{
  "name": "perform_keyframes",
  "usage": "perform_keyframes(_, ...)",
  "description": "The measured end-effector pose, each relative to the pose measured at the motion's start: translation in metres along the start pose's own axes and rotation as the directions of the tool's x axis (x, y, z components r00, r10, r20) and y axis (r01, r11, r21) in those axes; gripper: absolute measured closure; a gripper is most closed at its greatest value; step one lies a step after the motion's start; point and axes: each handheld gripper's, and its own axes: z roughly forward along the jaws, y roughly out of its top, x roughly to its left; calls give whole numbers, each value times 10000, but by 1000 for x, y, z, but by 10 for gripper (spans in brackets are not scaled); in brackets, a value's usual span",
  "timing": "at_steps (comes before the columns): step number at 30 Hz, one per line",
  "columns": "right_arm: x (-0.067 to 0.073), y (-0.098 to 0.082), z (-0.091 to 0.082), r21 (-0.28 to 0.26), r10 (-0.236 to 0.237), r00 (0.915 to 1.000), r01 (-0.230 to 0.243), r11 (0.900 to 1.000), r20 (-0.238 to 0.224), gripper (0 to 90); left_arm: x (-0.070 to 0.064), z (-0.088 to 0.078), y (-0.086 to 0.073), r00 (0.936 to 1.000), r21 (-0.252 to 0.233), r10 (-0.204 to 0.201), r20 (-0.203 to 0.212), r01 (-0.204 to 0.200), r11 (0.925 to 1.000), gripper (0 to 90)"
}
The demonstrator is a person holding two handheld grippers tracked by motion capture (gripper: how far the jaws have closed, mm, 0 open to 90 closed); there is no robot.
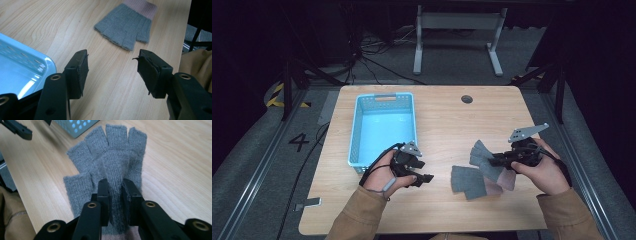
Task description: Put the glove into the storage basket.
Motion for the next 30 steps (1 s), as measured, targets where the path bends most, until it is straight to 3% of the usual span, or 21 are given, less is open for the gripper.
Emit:
perform_keyframes(5, 5, 2, 14, 420, -287, 9993, 297, 9987, -231, 784, 1, -3, 1, 9995, -285, -321, -79, 319, 9991, 405)
perform_keyframes(8, 7, 3, 21, 662, -581, 9977, 604, 9960, -358, 783, 0, -4, 1, 9998, -190, -172, 63, 173, 9997, 414)
perform_keyframes(13, 10, 5, 31, 1012, -860, 9949, 910, 9907, -529, 784, -2, -2, 1, 9996, 50, -134, -247, 135, 9999, 387)
perform_keyframes(15, 12, 6, 36, 1194, -935, 9938, 1002, 9878, -603, 783, -3, -2, 1, 9980, -66, -137, -622, 133, 9999, 313)
perform_keyframes(20, 16, 5, 47, 1663, -1040, 9917, 1154, 9793, -756, 783, -6, -3, 2, 9965, -318, -150, -826, 124, 9994, 313)
perform_keyframes(30, 16, 1, 64, 2297, -1204, 9897, 1354, 9638, -781, 783, -12, 5, 4, 9995, 283, 242, -211, -236, 9993, 435)
